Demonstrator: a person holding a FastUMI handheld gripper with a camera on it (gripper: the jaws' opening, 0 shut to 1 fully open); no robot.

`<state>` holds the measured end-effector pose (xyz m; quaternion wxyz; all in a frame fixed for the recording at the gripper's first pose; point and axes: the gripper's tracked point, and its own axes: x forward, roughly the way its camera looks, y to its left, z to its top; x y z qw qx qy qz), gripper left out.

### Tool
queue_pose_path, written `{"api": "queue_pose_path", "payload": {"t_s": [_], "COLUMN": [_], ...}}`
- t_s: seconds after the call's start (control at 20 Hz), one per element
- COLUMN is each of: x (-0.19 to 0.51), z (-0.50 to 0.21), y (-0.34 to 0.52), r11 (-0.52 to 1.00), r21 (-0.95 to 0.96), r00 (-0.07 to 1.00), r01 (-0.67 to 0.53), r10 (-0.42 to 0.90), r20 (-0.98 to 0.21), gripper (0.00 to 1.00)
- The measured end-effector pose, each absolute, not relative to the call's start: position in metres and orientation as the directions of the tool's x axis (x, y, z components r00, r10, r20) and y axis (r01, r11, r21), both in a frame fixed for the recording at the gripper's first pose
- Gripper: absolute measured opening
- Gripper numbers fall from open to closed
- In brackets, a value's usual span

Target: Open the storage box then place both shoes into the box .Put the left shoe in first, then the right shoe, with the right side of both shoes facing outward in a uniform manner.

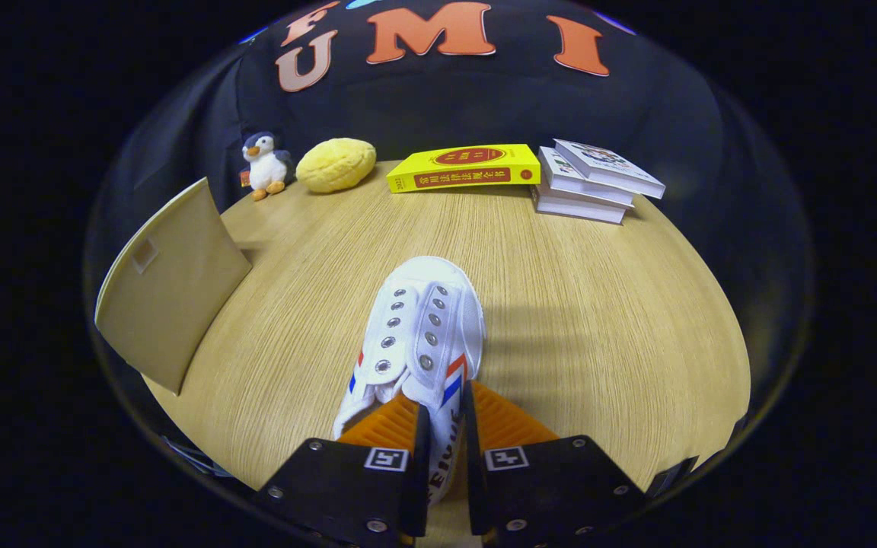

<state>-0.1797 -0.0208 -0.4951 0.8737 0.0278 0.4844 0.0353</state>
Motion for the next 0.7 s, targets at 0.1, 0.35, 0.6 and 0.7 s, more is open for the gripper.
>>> {"api": "queue_pose_path", "payload": {"t_s": [0.1, 0.35, 0.6, 0.7], "x": [-0.178, -0.162, -0.140, -0.132], "z": [-0.496, -0.477, -0.424, -0.402], "y": [-0.022, -0.015, 0.007, 0.016], "r11": [0.994, 0.976, 0.958, 0.956], "r21": [0.103, 0.183, 0.258, 0.267], "r00": [0.520, 0.525, 0.595, 0.612], "r01": [0.022, 0.114, 0.125, 0.120], "r10": [0.077, 0.098, 0.136, 0.140], "r20": [-0.851, -0.846, -0.792, -0.778], "gripper": [0.06, 0.01, 0.01, 0.01]}}
